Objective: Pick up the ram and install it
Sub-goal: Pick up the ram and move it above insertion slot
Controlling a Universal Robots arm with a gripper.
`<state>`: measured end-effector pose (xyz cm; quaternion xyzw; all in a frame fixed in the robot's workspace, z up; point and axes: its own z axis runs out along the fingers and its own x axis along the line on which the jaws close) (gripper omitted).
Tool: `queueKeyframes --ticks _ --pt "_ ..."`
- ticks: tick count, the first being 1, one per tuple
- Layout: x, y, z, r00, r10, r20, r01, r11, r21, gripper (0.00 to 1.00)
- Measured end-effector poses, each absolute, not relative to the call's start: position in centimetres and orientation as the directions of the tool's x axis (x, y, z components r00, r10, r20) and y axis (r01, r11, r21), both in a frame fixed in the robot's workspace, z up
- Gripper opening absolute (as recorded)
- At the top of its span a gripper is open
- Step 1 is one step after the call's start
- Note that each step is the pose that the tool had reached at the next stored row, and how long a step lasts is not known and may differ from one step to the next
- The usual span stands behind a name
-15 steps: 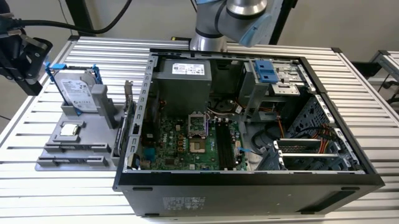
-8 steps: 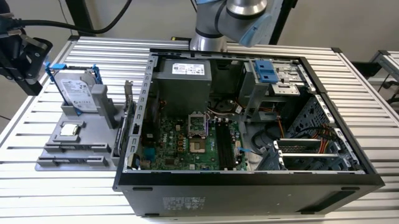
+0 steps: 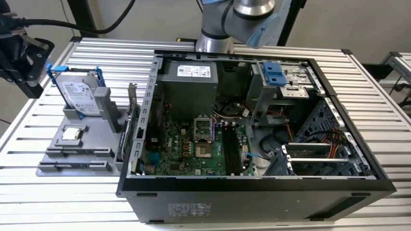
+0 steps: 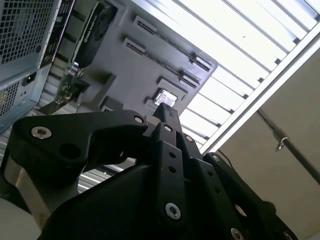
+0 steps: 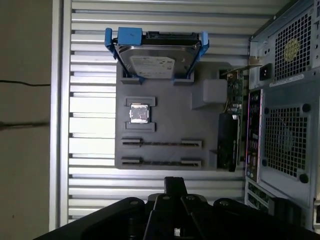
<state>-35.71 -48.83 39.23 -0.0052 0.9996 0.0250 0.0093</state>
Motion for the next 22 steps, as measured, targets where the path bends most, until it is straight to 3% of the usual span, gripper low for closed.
queueKeyframes --ticks 22 --pt "-35.70 -48.82 39.26 -0.982 -0.187 -0.019 -0.188 0.981 0.050 0.00"
